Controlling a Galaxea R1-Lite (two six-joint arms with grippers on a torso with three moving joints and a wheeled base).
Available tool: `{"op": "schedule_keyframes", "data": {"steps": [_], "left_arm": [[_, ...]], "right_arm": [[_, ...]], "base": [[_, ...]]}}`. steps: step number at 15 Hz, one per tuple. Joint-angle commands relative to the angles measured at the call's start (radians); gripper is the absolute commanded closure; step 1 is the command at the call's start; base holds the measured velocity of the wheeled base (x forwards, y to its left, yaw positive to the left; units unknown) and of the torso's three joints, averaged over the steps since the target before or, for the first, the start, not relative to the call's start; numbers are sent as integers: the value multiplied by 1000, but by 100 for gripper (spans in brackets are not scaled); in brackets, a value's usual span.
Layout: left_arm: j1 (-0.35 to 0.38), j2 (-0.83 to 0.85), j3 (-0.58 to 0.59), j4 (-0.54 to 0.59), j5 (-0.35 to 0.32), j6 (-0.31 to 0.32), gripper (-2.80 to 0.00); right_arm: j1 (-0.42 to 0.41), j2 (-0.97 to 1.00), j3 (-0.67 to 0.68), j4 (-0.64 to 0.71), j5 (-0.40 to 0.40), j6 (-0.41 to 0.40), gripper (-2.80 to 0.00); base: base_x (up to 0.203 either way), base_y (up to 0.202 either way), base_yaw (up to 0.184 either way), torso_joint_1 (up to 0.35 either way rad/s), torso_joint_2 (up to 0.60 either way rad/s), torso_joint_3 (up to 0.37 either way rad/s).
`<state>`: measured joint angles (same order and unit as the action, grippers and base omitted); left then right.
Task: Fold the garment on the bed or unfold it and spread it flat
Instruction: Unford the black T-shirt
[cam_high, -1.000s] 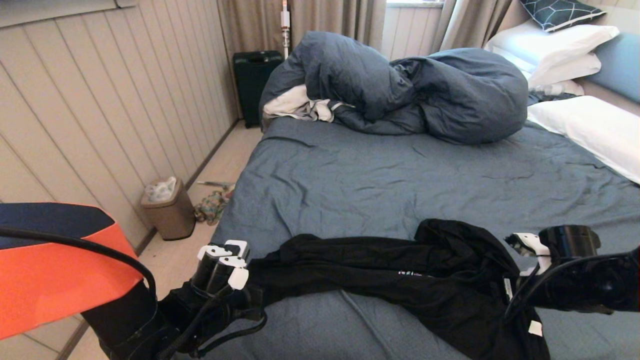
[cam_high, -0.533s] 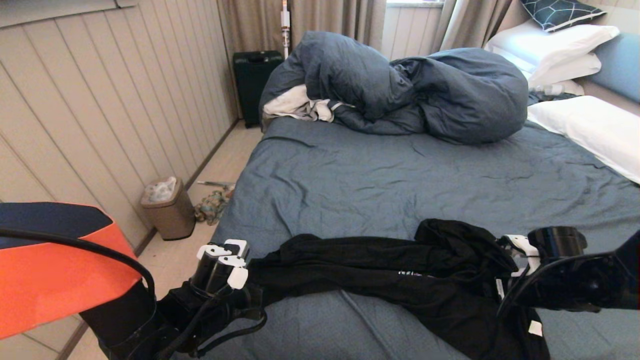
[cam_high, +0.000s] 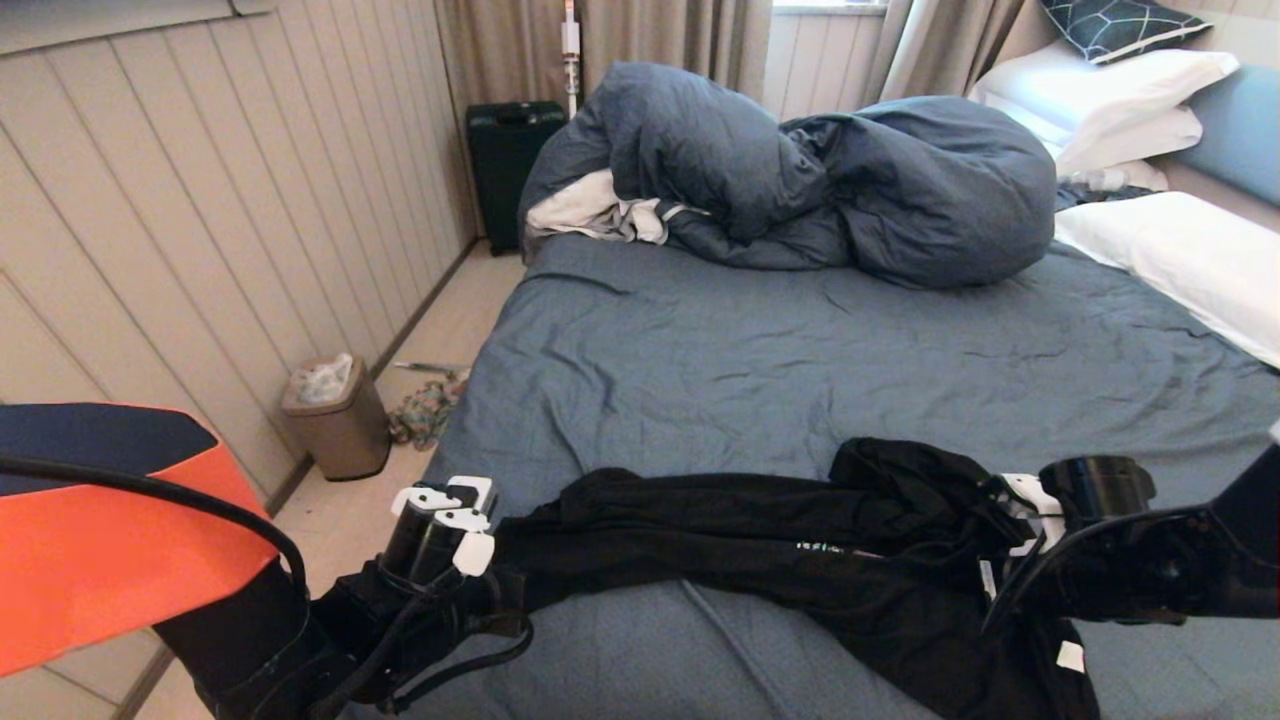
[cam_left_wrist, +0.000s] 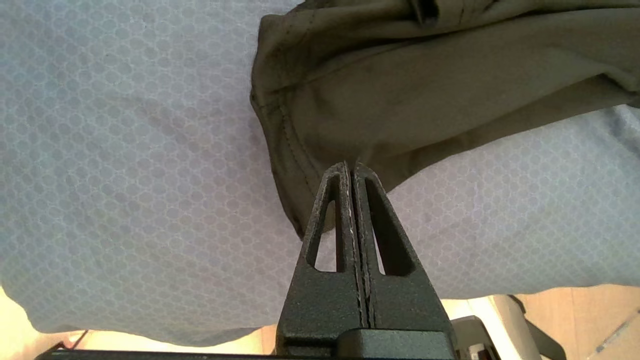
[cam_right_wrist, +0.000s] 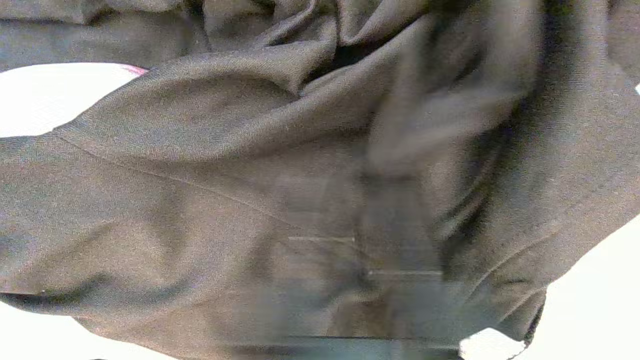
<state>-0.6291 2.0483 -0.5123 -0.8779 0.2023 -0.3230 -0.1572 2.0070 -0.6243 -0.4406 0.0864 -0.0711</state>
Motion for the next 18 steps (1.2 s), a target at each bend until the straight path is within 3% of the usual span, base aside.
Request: {"op": "schedule_keyframes", "data": {"steps": [1,6,10,15,18], "left_arm": [[-1,1,0,-6,2,-2,0],[0,-5,0,-6,3,-2,0],[-1,-19,2,-5,3,-2,0],[-3,-25,5,-4,25,-1,0],[-1,-33,3,-4,25,-1,0]], "right_arm": [[5,-13,3,-3,1,0,0],[13,-139,45,-6,17,-4,0],[113,-430,148,40,32,-10,0],[229,-818,253,392,60,-19,0],[257,-1002,319,601,63,-72,0]], "base": [[0,0,0,0,0,0],[0,0,0,0,0,0],[0,0,0,0,0,0],[0,0,0,0,0,0],[0,0,0,0,0,0]]}}
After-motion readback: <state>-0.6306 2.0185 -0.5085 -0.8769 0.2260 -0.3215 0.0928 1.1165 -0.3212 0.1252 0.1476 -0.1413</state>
